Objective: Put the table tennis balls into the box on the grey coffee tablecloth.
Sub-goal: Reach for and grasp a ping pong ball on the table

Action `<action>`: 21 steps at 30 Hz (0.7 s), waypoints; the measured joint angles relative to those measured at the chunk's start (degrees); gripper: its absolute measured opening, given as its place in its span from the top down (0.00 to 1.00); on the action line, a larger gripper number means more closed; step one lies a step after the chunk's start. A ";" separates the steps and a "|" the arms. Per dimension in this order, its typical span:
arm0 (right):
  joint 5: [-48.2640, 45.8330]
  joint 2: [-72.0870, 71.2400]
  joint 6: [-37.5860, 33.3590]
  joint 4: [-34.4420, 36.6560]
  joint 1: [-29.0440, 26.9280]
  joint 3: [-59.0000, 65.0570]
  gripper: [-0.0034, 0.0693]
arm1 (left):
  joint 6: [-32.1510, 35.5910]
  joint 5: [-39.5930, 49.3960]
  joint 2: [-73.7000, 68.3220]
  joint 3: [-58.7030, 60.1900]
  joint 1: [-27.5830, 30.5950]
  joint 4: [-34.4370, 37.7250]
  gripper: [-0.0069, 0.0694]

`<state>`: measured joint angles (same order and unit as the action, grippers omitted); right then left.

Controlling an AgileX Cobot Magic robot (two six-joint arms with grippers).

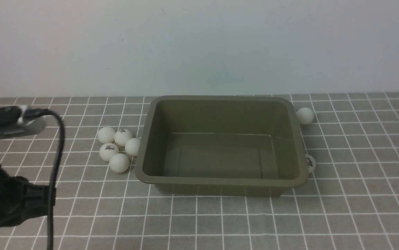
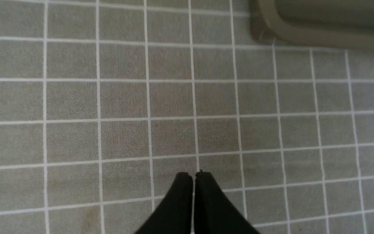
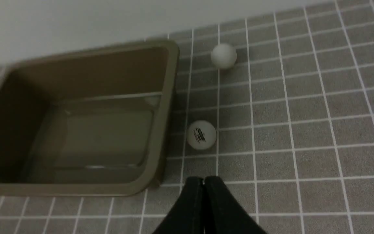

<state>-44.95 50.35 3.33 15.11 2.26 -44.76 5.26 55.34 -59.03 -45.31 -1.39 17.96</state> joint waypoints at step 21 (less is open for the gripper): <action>-10.84 62.51 -1.77 -5.09 0.00 -49.80 0.49 | 4.36 -1.68 -19.63 -14.38 -0.11 -2.35 0.92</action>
<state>-55.78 112.86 1.56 10.01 2.26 -94.56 9.62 53.66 -78.66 -59.69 -1.49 15.61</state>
